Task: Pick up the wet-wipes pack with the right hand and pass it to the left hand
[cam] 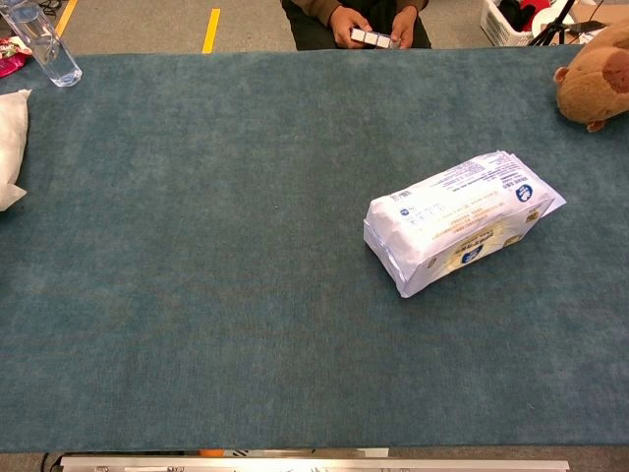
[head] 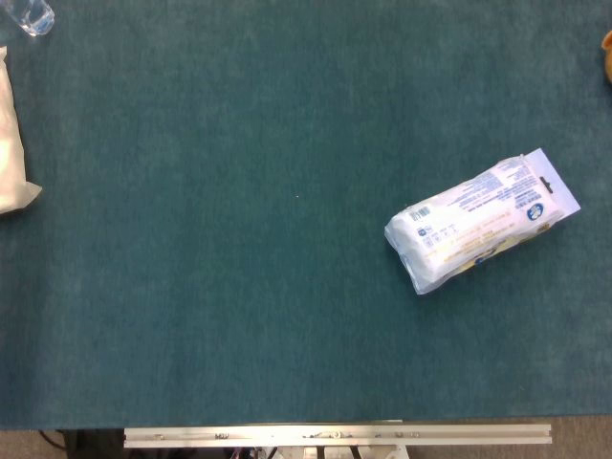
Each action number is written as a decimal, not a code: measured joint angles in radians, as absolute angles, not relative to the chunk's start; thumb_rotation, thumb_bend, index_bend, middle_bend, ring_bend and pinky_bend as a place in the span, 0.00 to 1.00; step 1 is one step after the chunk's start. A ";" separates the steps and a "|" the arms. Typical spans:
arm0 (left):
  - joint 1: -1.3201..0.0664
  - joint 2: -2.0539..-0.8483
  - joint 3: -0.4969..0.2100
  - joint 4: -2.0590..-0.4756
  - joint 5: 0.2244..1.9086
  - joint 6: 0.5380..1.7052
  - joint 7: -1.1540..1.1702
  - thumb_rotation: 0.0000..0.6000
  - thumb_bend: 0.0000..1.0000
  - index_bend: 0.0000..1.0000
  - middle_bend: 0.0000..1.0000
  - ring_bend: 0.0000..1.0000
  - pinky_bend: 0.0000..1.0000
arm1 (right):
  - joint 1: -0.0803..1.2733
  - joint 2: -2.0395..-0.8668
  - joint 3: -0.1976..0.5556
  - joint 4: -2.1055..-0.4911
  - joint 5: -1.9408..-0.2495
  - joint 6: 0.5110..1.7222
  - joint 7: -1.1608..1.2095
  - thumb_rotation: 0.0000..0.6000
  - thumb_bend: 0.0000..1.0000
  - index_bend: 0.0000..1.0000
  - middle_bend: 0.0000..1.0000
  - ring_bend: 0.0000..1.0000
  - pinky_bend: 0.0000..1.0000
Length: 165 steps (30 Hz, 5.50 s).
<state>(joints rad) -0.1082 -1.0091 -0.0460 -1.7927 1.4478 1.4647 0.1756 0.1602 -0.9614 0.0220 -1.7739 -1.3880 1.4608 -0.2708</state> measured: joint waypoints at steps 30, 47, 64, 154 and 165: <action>-0.118 -0.988 -0.054 -1.870 1.441 1.451 0.188 1.00 0.31 0.31 0.25 0.23 0.16 | 0.355 -0.947 0.034 -1.779 -1.457 1.080 -0.223 1.00 0.00 0.00 0.00 0.00 0.06; -0.117 -0.962 -0.044 -1.869 1.449 1.440 0.166 1.00 0.31 0.31 0.25 0.23 0.16 | 0.607 -1.158 0.071 -1.681 -1.255 0.766 -0.445 1.00 0.00 0.00 0.00 0.00 0.06; -0.121 -0.953 -0.048 -1.872 1.446 1.437 0.161 1.00 0.31 0.31 0.25 0.23 0.16 | 0.632 -1.146 0.013 -1.667 -1.226 0.733 -0.396 1.00 0.00 0.00 0.02 0.00 0.06; -0.415 -0.775 -0.100 -1.959 1.385 1.001 -0.236 0.67 0.23 0.01 0.06 0.09 0.18 | 1.246 -1.707 0.427 -1.760 -0.300 1.256 -0.889 1.00 0.25 0.63 0.57 0.65 0.73; -0.426 -0.801 -0.102 -1.990 1.341 1.011 -0.135 0.67 0.22 0.00 0.04 0.06 0.18 | 1.299 -1.765 0.479 -1.688 -0.204 1.273 -0.914 1.00 0.25 0.63 0.57 0.65 0.73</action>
<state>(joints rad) -0.4255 -0.8013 -0.1024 -1.9897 1.3408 1.0106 -0.1353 1.2990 -1.7654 0.4790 -1.6884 -0.2037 1.2727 -0.9142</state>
